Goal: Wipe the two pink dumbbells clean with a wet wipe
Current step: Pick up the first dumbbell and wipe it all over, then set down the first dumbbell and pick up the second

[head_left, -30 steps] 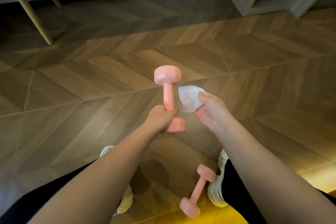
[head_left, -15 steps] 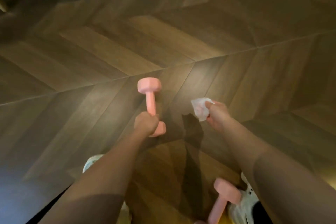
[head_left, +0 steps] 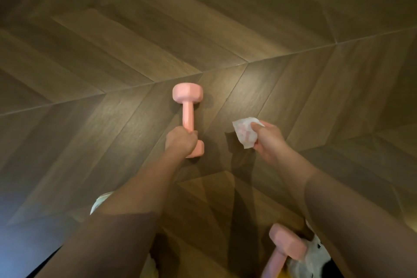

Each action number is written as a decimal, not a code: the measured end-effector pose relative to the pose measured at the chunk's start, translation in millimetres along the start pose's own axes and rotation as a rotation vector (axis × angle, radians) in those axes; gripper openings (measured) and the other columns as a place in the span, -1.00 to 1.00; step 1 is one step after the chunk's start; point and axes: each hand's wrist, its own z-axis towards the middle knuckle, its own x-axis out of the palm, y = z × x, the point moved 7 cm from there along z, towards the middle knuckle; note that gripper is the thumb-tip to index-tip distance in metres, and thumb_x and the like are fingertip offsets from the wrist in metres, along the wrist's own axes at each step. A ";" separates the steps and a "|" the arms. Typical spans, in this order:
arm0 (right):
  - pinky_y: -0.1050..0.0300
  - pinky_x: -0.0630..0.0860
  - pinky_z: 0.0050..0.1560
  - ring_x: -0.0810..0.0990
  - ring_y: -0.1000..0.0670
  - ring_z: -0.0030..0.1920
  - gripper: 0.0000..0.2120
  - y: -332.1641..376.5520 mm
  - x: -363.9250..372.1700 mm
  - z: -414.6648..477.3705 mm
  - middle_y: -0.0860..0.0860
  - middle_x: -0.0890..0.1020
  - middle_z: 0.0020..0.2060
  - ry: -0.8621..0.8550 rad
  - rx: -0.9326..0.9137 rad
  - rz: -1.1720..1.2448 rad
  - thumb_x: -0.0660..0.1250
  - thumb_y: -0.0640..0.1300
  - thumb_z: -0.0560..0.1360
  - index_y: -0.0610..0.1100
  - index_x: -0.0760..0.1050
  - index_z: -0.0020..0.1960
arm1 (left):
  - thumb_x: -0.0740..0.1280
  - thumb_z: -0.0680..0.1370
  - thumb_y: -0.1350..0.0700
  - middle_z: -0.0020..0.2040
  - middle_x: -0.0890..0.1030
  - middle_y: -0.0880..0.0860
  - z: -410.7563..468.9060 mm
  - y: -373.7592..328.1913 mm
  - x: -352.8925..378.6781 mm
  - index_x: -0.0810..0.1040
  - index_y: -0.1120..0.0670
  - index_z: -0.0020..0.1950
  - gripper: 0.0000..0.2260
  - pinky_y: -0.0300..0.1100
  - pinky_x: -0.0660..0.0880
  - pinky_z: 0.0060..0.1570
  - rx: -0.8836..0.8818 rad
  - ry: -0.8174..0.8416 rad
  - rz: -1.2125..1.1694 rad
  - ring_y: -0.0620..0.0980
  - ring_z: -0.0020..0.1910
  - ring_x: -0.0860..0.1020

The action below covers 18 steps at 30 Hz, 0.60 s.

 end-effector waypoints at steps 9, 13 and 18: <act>-0.08 0.46 0.35 0.54 -0.15 0.29 -0.62 -5.3 -2.2 -3.9 -0.17 0.52 0.33 0.034 0.002 -0.029 0.18 -0.21 0.65 -0.19 0.38 0.46 | 0.35 0.58 0.01 0.16 0.60 0.20 -4.4 -7.0 1.3 0.53 0.25 0.27 -0.62 -0.04 0.49 -0.05 -0.031 -0.032 0.058 0.18 0.16 0.58; -0.09 0.45 0.36 0.53 -0.16 0.30 -0.63 -6.6 -4.4 -1.7 -0.17 0.53 0.32 0.032 -0.002 -0.054 0.20 -0.21 0.65 -0.19 0.39 0.45 | 0.32 0.58 0.04 0.16 0.59 0.19 -5.5 -9.8 1.7 0.52 0.25 0.29 -0.62 0.00 0.53 0.04 -0.040 -0.044 0.108 0.18 0.17 0.57; -0.09 0.47 0.33 0.55 -0.18 0.26 -0.66 -1.3 -18.8 -5.1 -0.21 0.55 0.28 0.017 -0.036 -0.113 0.19 -0.24 0.64 -0.22 0.44 0.40 | 0.36 0.54 -0.14 0.25 0.47 0.16 -34.8 -27.8 -20.7 0.40 0.18 0.31 -0.50 0.05 0.41 0.17 0.145 -0.317 0.394 0.16 0.25 0.45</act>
